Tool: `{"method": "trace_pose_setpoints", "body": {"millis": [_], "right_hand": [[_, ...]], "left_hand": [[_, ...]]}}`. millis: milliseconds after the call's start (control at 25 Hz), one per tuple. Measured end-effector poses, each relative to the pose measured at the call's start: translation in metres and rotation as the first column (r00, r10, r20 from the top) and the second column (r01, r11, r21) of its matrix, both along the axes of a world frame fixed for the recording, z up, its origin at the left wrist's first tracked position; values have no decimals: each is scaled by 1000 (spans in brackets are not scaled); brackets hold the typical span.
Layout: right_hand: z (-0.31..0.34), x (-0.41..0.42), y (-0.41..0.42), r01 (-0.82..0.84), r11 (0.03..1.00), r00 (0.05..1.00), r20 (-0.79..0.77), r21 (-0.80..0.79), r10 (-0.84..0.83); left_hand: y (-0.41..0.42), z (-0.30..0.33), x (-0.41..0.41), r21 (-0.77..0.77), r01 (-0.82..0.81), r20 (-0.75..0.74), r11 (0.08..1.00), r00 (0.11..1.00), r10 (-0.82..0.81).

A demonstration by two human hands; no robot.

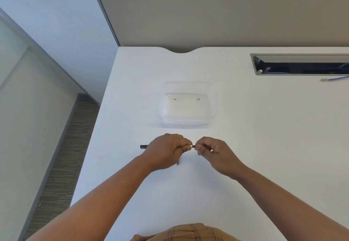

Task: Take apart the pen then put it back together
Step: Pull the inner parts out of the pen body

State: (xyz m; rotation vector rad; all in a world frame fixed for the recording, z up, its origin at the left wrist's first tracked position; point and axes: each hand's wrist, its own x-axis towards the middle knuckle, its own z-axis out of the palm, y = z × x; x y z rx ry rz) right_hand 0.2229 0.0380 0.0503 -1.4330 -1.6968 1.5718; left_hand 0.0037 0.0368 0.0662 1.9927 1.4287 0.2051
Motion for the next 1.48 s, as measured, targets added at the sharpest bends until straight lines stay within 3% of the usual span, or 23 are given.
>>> {"method": "trace_pose_setpoints", "body": {"millis": [160,400,480,680,880,1160,1480], "right_hand": [[2,-4,3,38,991,998,-35,-129,-43],[4,1,5,-40,995,999,7,-95,41],[4,1,7,-80,992,993,82,-102,89],[-1,13,12,-175,983,920,366,61,142],[-17,16,11,-11,996,869,493,90,-35],[-43,10,8,131,991,783,610,29,-121],[-51,6,12,113,993,713,693,32,-104]], "left_hand": [[-1,-1,1,20,21,-15,1000,1000,-20],[-5,-6,1,15,44,-85,999,995,-42],[-7,-6,2,4,56,-93,998,994,-55],[-10,-9,-1,-14,23,-105,1000,994,-24],[-9,-14,-5,-25,-87,10,996,996,88],[-12,-23,-11,-54,-227,187,972,954,233],[-12,-27,-10,-104,-315,262,943,906,332]]}}
